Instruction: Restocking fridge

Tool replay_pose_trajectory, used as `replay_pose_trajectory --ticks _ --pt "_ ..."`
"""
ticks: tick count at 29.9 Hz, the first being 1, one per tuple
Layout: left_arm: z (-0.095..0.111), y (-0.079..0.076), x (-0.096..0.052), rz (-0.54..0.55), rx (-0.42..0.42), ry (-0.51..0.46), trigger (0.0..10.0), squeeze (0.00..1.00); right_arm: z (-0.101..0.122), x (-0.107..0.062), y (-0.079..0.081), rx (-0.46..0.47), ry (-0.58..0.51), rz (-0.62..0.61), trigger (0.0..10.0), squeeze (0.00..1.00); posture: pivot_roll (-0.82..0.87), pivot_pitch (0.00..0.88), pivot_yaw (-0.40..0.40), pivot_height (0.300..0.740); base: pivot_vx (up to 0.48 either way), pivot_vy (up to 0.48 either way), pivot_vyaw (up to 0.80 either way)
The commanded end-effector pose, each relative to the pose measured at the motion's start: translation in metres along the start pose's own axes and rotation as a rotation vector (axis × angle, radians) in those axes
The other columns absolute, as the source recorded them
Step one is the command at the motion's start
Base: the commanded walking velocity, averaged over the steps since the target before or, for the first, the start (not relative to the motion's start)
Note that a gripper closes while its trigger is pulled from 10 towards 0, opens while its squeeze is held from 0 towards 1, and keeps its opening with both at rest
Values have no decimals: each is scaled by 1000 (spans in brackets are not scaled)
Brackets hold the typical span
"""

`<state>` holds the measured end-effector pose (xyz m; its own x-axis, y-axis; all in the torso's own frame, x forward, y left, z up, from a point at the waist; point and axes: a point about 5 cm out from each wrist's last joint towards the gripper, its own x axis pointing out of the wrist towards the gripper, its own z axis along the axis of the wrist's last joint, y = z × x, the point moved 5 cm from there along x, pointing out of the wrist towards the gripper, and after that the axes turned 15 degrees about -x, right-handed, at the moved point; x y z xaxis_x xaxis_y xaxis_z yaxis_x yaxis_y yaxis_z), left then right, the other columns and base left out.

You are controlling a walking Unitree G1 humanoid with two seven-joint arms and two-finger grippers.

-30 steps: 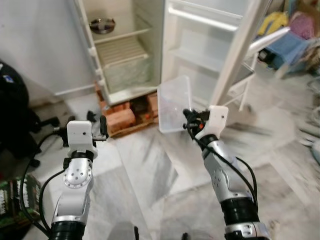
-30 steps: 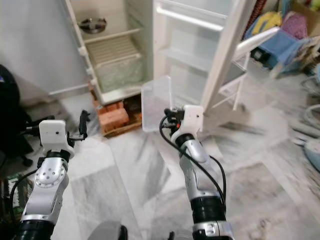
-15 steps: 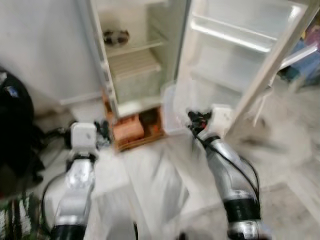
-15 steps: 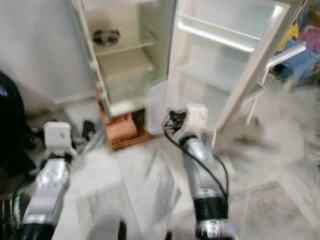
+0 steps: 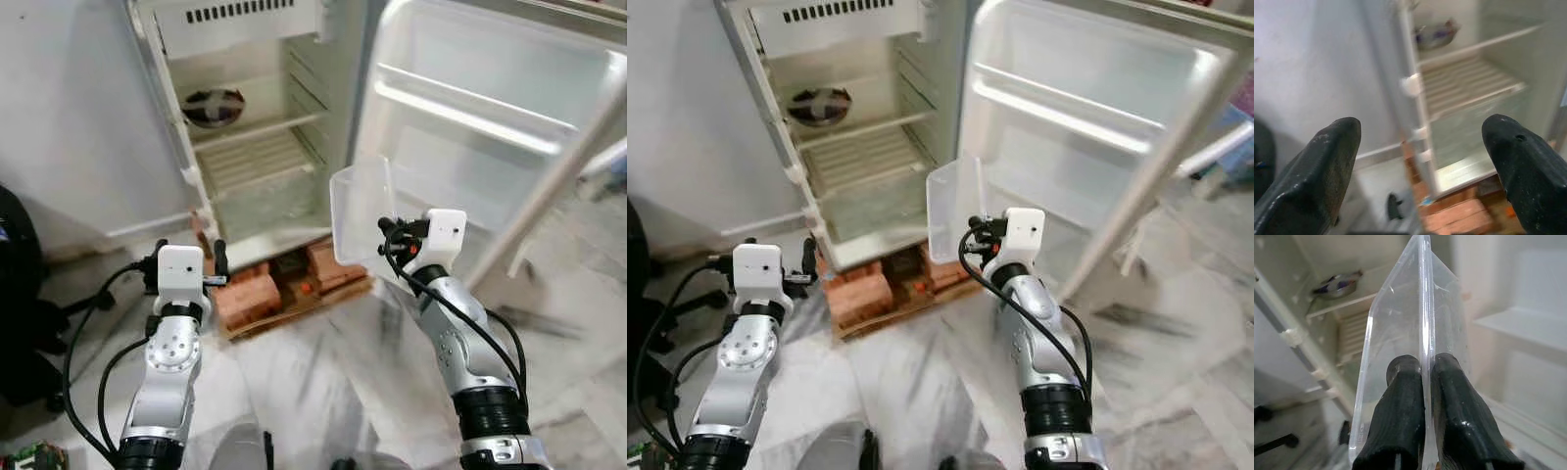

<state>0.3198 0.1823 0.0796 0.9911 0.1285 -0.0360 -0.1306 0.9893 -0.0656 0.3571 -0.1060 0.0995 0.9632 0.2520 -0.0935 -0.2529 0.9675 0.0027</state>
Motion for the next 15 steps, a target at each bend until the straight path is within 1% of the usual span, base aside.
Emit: replay_pose_trajectory --ticks 1,10,14,15 --pt "1 1 0 13 1 0 10000 0 2 0 -1 -14 -3 8 10000 0 104 104 -16 740 480 0 0" --pt "-3 4 -1 41 9 21 10000 0 5 1 5 -24 -20 44 10000 0 107 103 -17 740 480 0 0" --pt "-5 4 -1 40 12 31 10000 0 7 2 6 -25 -23 42 10000 0 108 102 -16 740 480 0 780" --pt "-6 4 -1 39 15 37 10000 0 6 2 5 -18 -19 35 10000 0 108 102 -16 740 480 0 0"
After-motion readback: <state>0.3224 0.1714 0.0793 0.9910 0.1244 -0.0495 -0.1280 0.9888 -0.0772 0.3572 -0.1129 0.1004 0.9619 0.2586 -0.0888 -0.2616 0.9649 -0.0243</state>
